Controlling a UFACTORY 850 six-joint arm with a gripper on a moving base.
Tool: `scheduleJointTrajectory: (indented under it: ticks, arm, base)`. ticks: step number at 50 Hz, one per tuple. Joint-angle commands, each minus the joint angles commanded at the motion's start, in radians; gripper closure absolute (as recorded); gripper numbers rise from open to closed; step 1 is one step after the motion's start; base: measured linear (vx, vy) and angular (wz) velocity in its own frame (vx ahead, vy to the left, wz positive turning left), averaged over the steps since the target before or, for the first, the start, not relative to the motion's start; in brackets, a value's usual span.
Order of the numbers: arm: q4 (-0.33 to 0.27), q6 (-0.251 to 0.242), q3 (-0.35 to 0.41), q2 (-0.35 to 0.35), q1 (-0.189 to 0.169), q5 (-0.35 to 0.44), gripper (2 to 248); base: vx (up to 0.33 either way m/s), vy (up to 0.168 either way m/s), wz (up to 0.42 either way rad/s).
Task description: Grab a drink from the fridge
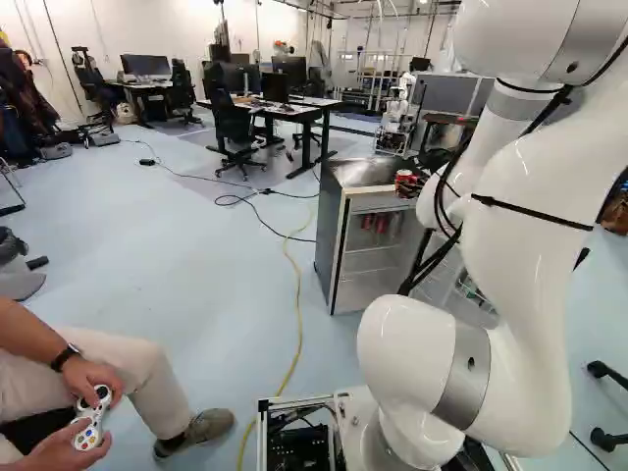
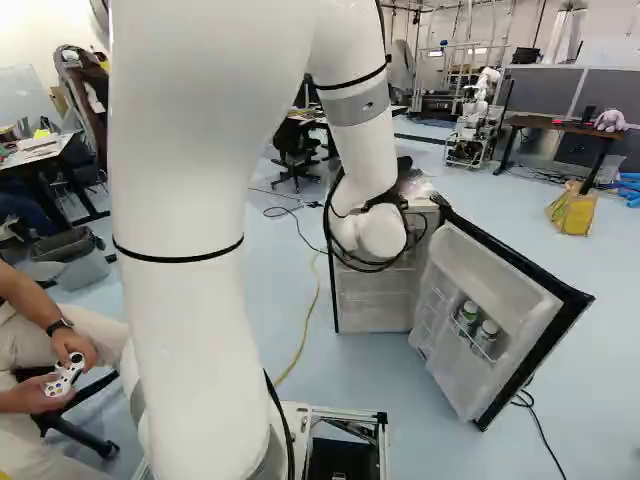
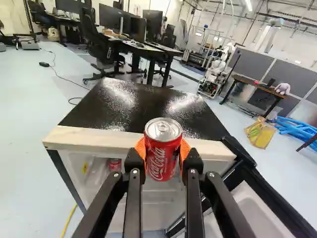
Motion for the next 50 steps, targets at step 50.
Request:
scheduleJointTrajectory:
  ticks: [50]
  arm:
    - [0.001,0.000,-0.086,0.028,0.060,-0.080,164]
  base:
    - [0.000,0.000,0.000]
